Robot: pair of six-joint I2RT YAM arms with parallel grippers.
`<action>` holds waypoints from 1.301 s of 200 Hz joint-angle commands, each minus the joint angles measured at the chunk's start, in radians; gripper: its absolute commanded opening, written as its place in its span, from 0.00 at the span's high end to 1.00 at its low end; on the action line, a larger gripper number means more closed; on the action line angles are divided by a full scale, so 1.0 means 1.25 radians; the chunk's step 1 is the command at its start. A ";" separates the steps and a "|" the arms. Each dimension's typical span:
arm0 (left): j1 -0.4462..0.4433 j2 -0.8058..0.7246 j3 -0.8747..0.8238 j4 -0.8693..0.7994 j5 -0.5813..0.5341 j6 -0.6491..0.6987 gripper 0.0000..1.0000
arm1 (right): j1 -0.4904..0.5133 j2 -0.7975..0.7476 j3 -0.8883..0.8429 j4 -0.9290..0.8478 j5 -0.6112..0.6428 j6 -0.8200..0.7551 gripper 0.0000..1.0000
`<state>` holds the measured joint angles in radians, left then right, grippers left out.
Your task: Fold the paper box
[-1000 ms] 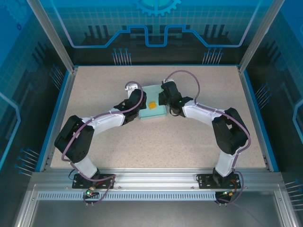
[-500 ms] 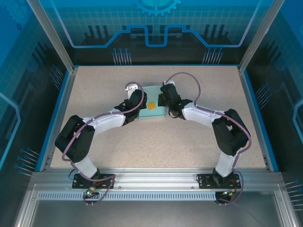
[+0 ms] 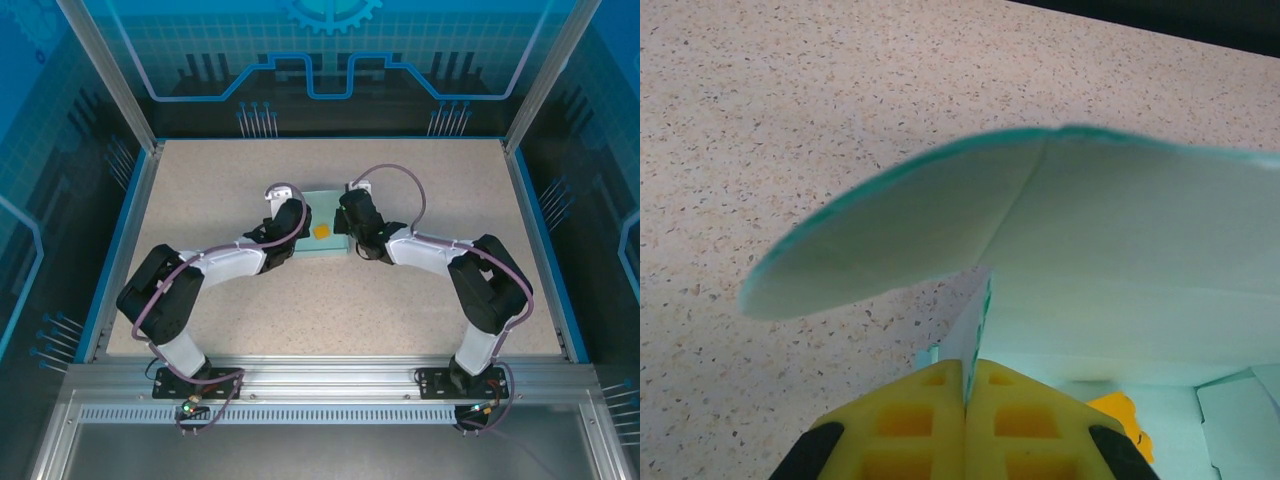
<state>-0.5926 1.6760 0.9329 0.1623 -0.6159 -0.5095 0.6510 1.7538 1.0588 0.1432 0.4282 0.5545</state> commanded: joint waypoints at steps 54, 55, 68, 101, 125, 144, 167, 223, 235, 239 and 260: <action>-0.020 -0.025 -0.043 0.052 -0.026 -0.035 1.00 | 0.024 -0.031 -0.027 0.045 -0.006 0.101 1.00; -0.020 -0.025 -0.043 0.053 -0.026 -0.036 1.00 | 0.024 -0.031 -0.027 0.045 -0.005 0.103 1.00; -0.023 -0.027 -0.045 0.055 -0.028 -0.039 1.00 | 0.025 -0.031 -0.027 0.043 -0.005 0.124 1.00; -0.033 -0.033 -0.053 0.062 -0.042 -0.039 1.00 | 0.035 -0.024 -0.037 0.049 0.004 0.168 1.00; -0.039 -0.035 -0.065 0.069 -0.053 -0.044 1.00 | 0.038 -0.022 -0.052 0.062 0.008 0.192 1.00; -0.043 -0.036 -0.078 0.080 -0.055 -0.043 1.00 | 0.041 -0.024 -0.068 0.081 0.011 0.195 1.00; -0.047 -0.042 -0.101 0.101 -0.057 -0.037 1.00 | 0.045 -0.035 -0.096 0.124 0.020 0.190 1.00; -0.068 -0.060 -0.178 0.180 -0.078 -0.019 1.00 | 0.058 -0.048 -0.180 0.212 0.036 0.172 1.00; -0.071 -0.061 -0.187 0.192 -0.083 -0.015 1.00 | 0.062 -0.048 -0.195 0.234 0.040 0.169 1.00; -0.072 -0.061 -0.191 0.197 -0.084 -0.014 1.00 | 0.063 -0.048 -0.201 0.242 0.042 0.169 1.00; -0.079 -0.061 -0.210 0.218 -0.090 -0.004 1.00 | 0.072 -0.053 -0.237 0.287 0.056 0.160 1.00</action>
<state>-0.6762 1.6112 0.7139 0.4156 -0.7216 -0.5182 0.7132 1.6981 0.8219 0.4561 0.4808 0.7483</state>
